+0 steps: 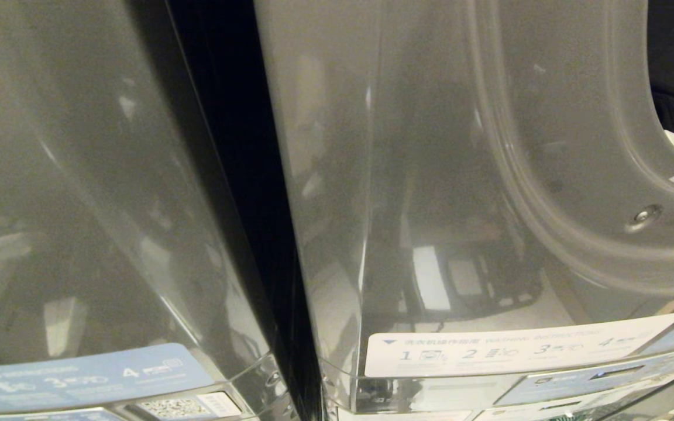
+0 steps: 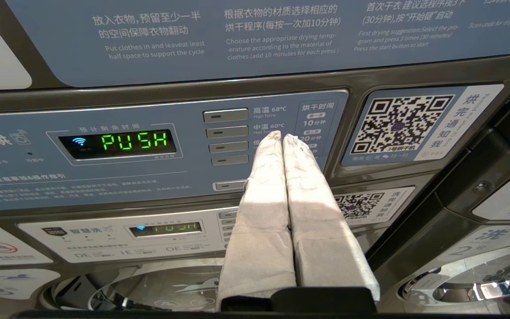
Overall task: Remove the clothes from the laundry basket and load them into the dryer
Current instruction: Close the dryer
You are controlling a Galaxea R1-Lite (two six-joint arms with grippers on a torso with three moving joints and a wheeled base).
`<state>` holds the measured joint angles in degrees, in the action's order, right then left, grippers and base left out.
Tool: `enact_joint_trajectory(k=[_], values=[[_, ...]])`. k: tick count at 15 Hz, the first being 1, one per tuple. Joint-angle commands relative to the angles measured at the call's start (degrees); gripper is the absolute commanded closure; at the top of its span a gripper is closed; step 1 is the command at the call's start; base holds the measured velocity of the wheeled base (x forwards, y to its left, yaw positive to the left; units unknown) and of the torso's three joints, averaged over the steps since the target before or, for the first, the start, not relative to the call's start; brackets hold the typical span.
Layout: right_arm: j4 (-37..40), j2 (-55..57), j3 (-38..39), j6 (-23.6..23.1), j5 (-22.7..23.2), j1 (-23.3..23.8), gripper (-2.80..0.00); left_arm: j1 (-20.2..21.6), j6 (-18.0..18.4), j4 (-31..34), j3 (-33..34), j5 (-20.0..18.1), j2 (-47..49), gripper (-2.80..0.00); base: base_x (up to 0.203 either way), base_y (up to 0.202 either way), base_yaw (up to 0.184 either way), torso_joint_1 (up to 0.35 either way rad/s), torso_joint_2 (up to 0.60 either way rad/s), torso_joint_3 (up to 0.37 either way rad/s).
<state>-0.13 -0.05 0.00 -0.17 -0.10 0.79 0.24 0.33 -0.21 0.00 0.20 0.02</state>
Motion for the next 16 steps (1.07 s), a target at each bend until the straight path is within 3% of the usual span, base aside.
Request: enact_joint_trajectory(k=[1, 16], values=[[0.0, 0.0, 0.0, -0.1, 0.0, 0.0, 0.00, 0.0, 0.0, 0.1, 0.0, 0.0, 0.0, 0.00, 0.000, 0.000, 0.000, 0.000, 0.00, 0.000], [-0.1, 0.0, 0.0, 0.0, 0.0, 0.0, 0.00, 0.0, 0.1, -0.1, 0.0, 0.0, 0.0, 0.00, 0.000, 0.000, 0.000, 0.004, 0.00, 0.135]])
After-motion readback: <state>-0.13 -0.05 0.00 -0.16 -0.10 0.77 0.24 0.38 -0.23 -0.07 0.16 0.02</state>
